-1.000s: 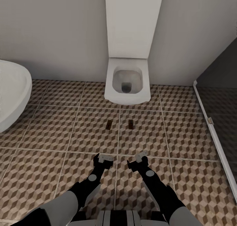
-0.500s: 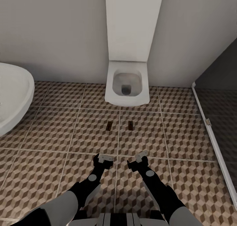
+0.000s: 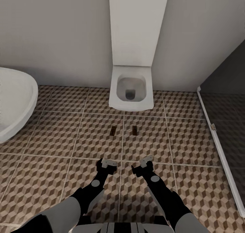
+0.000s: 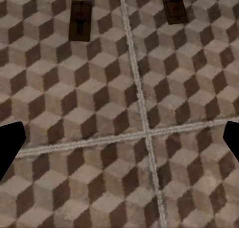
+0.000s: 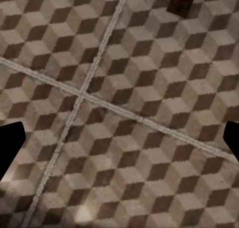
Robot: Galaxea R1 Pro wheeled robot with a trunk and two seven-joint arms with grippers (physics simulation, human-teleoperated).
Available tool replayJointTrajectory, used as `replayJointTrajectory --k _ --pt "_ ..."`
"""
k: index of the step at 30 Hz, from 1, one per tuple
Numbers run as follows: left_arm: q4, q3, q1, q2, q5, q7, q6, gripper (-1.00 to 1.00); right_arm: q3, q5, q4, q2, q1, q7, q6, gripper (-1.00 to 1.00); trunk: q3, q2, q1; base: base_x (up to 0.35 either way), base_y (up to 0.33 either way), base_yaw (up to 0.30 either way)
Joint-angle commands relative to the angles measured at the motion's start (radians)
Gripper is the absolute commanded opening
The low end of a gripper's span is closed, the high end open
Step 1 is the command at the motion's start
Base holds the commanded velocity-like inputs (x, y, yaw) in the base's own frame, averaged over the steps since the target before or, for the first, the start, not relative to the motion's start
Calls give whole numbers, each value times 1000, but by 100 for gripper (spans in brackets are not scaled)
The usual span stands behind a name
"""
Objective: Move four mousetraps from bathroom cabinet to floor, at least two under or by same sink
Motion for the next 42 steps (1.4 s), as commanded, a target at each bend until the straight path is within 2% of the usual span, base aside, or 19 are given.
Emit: replayJointTrajectory --k 1,15,29,35,42 --pt "1 -9 -1 1 5 7 -4 100 3 5 -2 0 0 -6 7 100 3 7 -4 0 0 0" --pt "40 -9 -1 2 6 8 -6 100 2 4 -1 -4 0 -6 6 100 47 105 -58 0 0 0" --pt "132 -7 -1 27 10 9 -11 100 1 2 -2 -8 0 -3 -7 100 91 203 -111 0 0 0" --pt "190 -6 -1 42 12 10 -71 100 1 2 -2 -10 0 -3 -16 100 109 245 -134 0 0 0" --pt "245 -6 14 53 13 11 -100 100 1 1 1 -14 0 -2 -26 100 131 294 -161 0 0 0"
